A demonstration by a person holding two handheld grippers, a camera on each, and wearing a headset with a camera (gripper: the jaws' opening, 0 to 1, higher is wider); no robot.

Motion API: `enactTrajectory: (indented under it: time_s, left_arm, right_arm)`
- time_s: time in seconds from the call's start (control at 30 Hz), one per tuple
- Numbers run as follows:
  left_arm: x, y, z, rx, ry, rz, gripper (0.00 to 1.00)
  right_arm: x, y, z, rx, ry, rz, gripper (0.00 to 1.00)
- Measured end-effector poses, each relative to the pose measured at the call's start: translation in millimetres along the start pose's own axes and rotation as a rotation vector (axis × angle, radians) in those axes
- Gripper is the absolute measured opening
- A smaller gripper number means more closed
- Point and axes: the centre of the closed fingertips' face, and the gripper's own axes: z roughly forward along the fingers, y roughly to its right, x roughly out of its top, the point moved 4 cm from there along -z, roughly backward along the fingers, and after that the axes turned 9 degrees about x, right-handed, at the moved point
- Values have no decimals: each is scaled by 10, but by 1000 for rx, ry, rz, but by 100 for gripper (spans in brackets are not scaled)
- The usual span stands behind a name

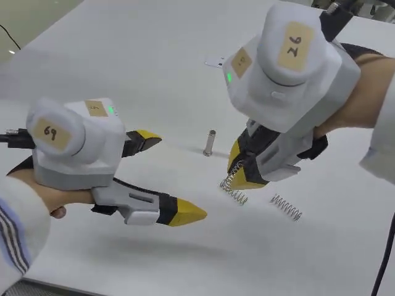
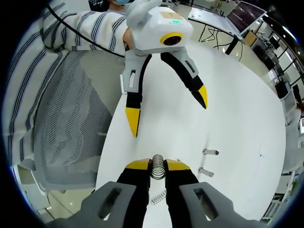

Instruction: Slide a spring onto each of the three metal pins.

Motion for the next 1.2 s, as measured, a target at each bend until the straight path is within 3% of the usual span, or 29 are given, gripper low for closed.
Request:
enactTrajectory:
  time_s: [0.17,0.23,0.47,0.63,1.1,1.2]
  left_arm:
    - [-2,-33,-7,10,1,-12,91]
    - [-4,-18,-1,-1,-1,-26,98]
    - [-40,13,11,-11,-30,-9,98]
    - [-8,-5,2,-1,-17,-50,98]
    - [11,-31,-31,17,3,-68,98]
    - [13,-51,-29,22,4,-73,98]
  right_arm:
    - [3,50,-51,-9,-5,3,8]
    - [0,54,-58,-13,-14,0,8]
    - [22,125,-105,-19,-28,4,8]
    - [16,194,-183,-31,-41,5,8]
    - [64,531,-299,-51,-81,-32,8]
    - [87,684,-307,-52,-94,-49,8]
